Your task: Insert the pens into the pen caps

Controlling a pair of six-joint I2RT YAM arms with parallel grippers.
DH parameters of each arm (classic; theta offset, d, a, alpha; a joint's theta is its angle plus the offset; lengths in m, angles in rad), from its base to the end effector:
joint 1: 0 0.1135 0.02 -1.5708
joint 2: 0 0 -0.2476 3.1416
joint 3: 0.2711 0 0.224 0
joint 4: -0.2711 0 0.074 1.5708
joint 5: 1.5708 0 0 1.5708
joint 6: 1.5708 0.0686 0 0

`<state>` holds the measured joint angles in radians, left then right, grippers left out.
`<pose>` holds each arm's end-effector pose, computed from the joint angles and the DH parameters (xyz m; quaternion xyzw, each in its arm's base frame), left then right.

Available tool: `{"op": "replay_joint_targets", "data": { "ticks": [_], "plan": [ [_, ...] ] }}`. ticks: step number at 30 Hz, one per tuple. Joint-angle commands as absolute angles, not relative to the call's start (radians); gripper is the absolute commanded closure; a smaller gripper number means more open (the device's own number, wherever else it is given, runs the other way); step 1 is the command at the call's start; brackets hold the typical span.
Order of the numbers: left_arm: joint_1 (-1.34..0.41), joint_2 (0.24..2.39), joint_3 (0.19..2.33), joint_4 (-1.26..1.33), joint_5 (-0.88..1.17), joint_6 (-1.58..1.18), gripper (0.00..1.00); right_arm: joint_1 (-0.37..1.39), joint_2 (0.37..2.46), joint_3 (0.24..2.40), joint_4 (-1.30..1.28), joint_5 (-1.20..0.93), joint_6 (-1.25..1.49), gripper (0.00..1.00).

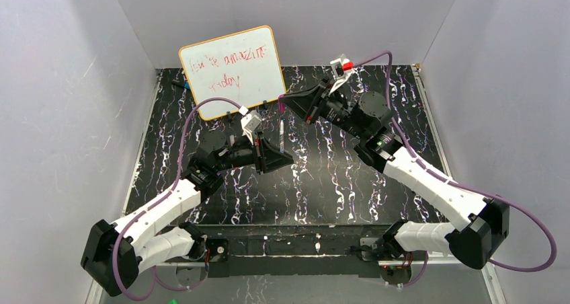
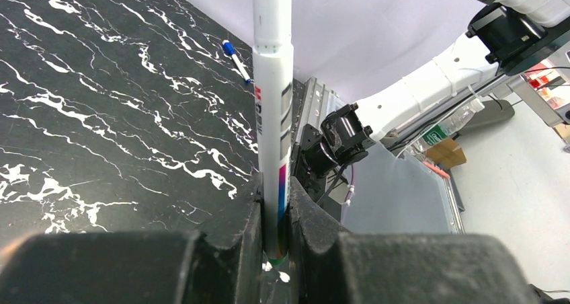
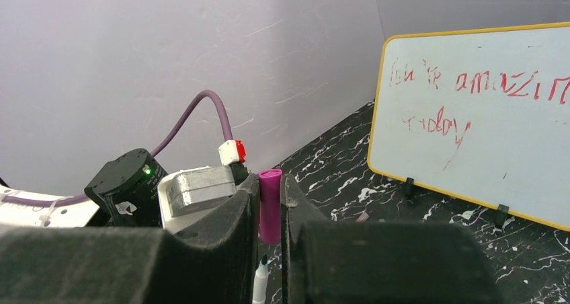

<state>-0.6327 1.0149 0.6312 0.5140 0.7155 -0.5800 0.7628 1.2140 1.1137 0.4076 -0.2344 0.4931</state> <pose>0.1642 -0.1762 0.3150 0.2794 0.6107 -0.5910 0.4469 0.1975 0.2108 0.4261 -0.1724 0.5685 0.5267 0.6080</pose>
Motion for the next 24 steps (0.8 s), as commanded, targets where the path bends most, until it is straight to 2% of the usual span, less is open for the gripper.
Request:
{"op": "replay_joint_targets", "data": {
  "ticks": [1, 24],
  "plan": [
    [-0.638, 0.988, 0.677, 0.519, 0.704, -0.557, 1.0, 0.766, 1.176, 1.09, 0.428, -0.218, 0.479, 0.88],
    [-0.637, 0.999, 0.664, 0.569, 0.738, -0.592, 1.0, 0.766, 1.213, 1.126, 0.443, -0.213, 0.465, 0.87]
  ]
}}
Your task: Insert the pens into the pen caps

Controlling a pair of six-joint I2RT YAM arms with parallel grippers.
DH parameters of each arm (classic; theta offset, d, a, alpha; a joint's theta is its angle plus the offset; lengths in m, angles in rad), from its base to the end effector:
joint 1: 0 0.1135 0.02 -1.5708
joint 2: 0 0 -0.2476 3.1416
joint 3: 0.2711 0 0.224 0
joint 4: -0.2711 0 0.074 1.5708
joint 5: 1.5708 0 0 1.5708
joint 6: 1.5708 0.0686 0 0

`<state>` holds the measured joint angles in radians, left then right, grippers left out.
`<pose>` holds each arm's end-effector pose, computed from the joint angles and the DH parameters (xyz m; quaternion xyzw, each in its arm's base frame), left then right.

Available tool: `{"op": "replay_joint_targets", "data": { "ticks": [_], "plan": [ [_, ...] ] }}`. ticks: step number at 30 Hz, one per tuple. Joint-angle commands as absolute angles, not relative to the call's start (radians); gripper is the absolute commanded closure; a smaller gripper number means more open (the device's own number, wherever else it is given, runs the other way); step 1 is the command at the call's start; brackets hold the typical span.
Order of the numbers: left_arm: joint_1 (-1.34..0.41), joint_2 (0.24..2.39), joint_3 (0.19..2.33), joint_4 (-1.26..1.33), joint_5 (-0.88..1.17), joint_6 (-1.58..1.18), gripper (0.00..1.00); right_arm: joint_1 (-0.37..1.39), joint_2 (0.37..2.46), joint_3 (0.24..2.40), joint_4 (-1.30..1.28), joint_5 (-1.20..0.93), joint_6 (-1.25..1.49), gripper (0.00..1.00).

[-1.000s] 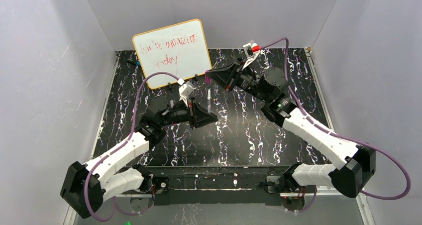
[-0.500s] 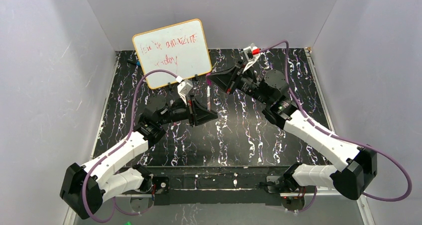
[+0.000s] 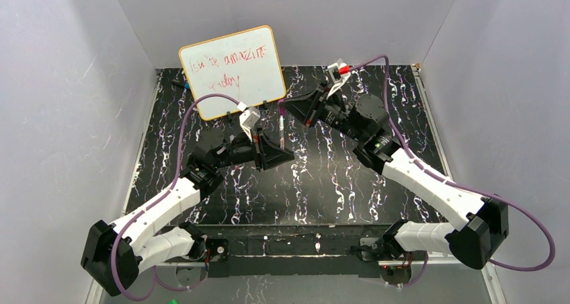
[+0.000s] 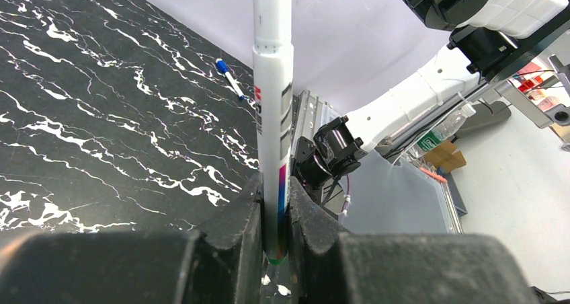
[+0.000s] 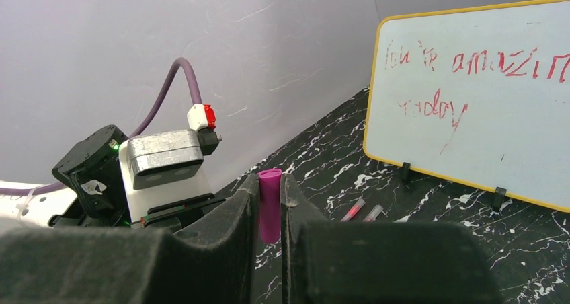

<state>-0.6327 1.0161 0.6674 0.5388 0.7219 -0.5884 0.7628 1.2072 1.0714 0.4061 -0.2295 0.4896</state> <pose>0.1636 -0.1762 0.3303 0.2854 0.5896 -0.5978 0.4621 0.1986 0.2114 0.4127 -0.1722 0.5834 0.5196 0.6001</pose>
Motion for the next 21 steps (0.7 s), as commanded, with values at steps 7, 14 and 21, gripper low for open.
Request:
{"op": "replay_joint_targets", "data": {
  "ticks": [7, 14, 21],
  "plan": [
    [-0.637, 0.997, 0.655, 0.571, 0.741, -0.592, 1.0, 0.766, 1.216, 1.147, 0.443, -0.223, 0.462, 0.87],
    [-0.637, 0.994, 0.65, 0.57, 0.739, -0.589, 1.0, 0.766, 1.209, 1.158, 0.439, -0.241, 0.463, 0.87],
    [-0.637, 1.002, 0.655, 0.568, 0.743, -0.586, 1.0, 0.766, 1.191, 1.151, 0.434, -0.252, 0.465, 0.87]
  ]
}}
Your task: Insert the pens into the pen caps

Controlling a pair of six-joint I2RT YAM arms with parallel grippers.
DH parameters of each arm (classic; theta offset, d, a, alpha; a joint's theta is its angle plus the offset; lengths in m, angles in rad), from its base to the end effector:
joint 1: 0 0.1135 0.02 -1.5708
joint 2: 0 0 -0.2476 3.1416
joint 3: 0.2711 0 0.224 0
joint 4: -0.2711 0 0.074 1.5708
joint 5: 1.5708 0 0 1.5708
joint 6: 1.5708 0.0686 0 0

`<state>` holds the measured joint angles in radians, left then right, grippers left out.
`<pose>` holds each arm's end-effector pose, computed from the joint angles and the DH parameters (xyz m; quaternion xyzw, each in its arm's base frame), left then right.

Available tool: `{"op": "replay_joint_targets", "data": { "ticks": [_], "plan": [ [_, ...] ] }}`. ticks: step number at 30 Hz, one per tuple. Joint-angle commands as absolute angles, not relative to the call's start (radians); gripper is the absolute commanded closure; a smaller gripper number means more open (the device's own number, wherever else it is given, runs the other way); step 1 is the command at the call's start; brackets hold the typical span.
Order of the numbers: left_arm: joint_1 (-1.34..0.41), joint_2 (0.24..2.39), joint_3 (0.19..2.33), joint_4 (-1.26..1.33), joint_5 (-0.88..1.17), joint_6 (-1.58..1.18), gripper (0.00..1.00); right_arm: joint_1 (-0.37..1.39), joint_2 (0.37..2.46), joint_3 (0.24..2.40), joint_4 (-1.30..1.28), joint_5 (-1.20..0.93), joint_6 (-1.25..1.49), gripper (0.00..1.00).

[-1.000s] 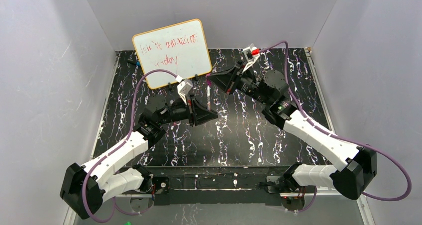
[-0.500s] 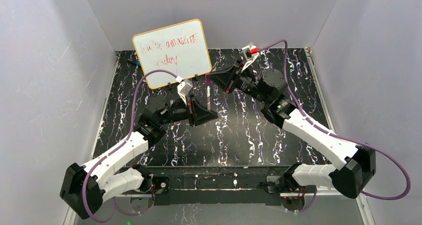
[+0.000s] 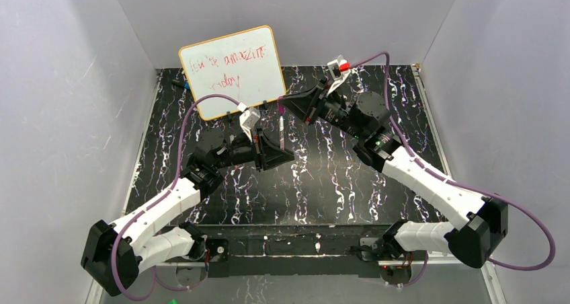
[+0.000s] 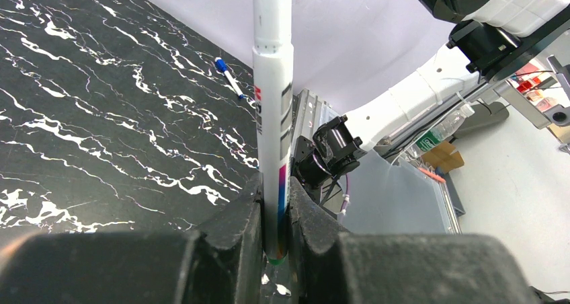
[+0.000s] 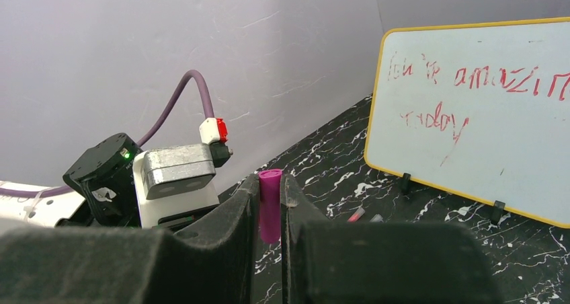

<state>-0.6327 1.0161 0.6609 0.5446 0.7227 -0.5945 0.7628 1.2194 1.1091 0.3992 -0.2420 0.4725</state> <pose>0.1635 -0.1761 0.3288 0.2838 0.5906 -0.5993 0.4598 0.1988 0.2127 0.4219 -0.1816 0.5733 0.5196 0.6069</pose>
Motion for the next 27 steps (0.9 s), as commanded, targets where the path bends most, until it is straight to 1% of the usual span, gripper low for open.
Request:
{"op": "replay_joint_targets", "data": {
  "ticks": [1, 10, 27],
  "plan": [
    [-0.637, 1.003, 0.655, 0.57, 0.744, -0.587, 1.0, 0.766, 1.19, 1.152, 0.435, -0.253, 0.466, 0.87],
    [-0.637, 1.003, 0.656, 0.569, 0.753, -0.591, 1.0, 0.767, 1.208, 1.184, 0.438, -0.26, 0.463, 0.87],
    [-0.637, 1.002, 0.66, 0.554, 0.751, -0.572, 1.0, 0.766, 1.195, 1.177, 0.428, -0.277, 0.47, 0.87]
  ]
}}
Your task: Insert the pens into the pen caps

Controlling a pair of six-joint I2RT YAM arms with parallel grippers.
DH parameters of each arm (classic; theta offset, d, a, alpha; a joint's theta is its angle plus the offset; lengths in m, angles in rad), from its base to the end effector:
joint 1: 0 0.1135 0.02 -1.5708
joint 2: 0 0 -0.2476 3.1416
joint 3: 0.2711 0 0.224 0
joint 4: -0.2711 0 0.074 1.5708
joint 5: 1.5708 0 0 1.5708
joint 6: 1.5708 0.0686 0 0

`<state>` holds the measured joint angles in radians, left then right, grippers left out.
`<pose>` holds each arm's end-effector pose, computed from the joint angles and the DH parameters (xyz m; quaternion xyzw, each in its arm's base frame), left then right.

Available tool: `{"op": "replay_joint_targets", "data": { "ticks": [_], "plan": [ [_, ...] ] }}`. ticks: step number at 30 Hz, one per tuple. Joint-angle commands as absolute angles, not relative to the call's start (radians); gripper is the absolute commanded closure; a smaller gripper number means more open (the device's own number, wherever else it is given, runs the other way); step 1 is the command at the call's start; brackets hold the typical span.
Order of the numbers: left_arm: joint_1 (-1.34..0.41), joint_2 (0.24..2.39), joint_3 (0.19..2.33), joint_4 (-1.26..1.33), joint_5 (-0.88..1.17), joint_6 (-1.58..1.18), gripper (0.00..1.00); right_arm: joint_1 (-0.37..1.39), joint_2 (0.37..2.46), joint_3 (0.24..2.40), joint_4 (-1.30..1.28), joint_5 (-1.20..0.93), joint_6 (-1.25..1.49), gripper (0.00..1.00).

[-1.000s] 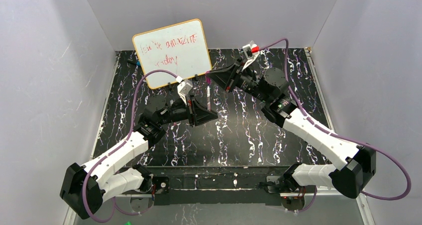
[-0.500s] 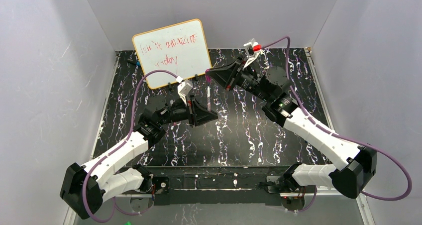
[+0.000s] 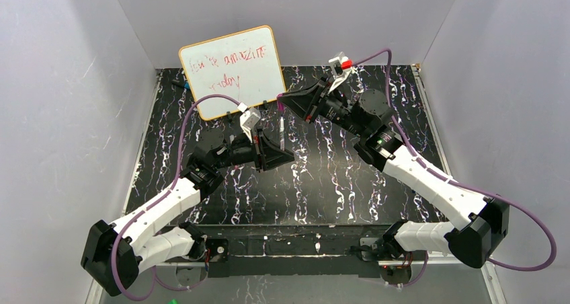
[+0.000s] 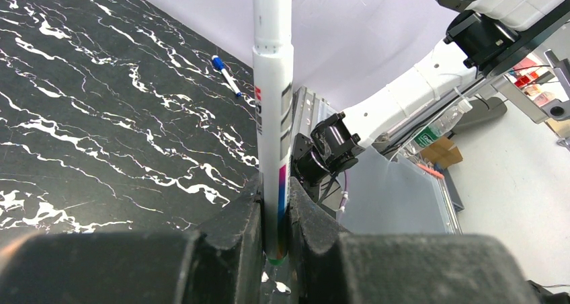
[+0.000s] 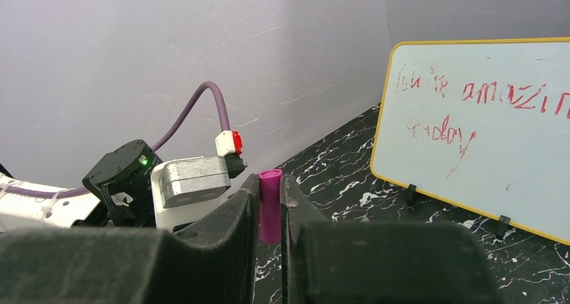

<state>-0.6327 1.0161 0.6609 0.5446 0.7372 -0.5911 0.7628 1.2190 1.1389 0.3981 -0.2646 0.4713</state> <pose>0.1625 -0.1764 0.3287 0.2900 0.5884 -0.6009 0.4567 0.1956 0.2118 0.4323 -0.1901 0.5594 0.5277 0.6102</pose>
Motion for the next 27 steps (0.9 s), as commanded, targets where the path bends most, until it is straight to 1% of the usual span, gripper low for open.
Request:
{"op": "replay_joint_targets", "data": {
  "ticks": [1, 27],
  "plan": [
    [-0.637, 1.0, 0.66, 0.552, 0.75, -0.57, 1.0, 0.767, 1.195, 1.175, 0.428, -0.279, 0.473, 0.87],
    [-0.637, 0.986, 0.679, 0.517, 0.74, -0.546, 1.0, 0.765, 1.15, 1.121, 0.414, -0.273, 0.483, 0.86]
  ]
}}
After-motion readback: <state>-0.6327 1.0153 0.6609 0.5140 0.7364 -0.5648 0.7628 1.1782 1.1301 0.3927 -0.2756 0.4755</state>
